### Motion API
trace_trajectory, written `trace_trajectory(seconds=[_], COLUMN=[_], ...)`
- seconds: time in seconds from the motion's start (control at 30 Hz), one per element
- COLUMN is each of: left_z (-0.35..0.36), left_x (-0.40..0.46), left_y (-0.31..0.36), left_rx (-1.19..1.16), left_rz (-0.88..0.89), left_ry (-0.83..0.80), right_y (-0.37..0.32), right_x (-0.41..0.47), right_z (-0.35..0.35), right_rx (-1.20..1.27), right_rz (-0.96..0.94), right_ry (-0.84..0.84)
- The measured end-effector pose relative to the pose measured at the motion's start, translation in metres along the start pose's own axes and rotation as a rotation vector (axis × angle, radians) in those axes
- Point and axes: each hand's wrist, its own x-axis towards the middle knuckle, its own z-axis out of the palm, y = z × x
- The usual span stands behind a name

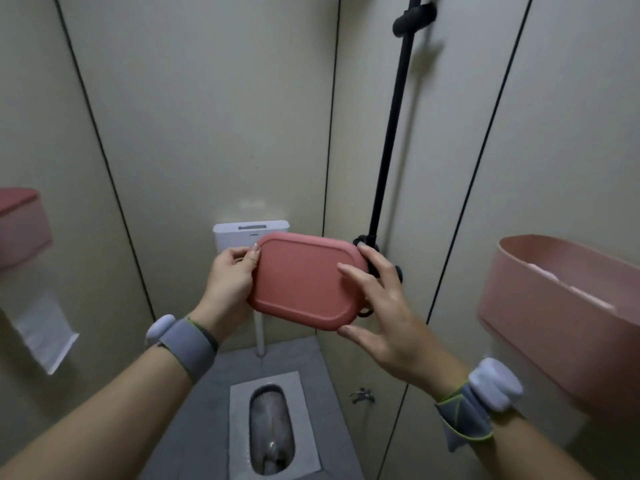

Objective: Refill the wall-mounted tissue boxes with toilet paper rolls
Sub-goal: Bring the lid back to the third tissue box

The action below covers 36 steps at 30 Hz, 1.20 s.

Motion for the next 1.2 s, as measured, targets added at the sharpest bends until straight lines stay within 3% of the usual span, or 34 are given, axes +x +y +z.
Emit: trace_trajectory(seconds=[0.27, 0.43, 0.67, 0.87, 1.2], left_z=[0.118, 0.204, 0.261, 0.287, 0.291], left_x=[0.013, -0.024, -0.065, -0.084, -0.088], left_y=[0.059, 0.077, 0.063, 0.045, 0.023], left_rx=[-0.206, -0.293, -0.248, -0.290, -0.253], left_rz=[-0.074, -0.060, -0.015, -0.180, -0.256], left_ry=[-0.485, -0.750, -0.834, -0.851, -0.853], right_y=[-0.026, -0.038, -0.032, -0.023, -0.012], right_x=[-0.017, -0.063, -0.100, -0.122, -0.129], right_z=[-0.104, -0.159, -0.183, -0.184, -0.179], right_rx=[-0.517, -0.663, -0.524, -0.506, -0.395], right_rz=[0.116, 0.311, 0.515, 0.607, 0.698], right_ry=[0.235, 0.427, 0.608, 0.622, 0.663])
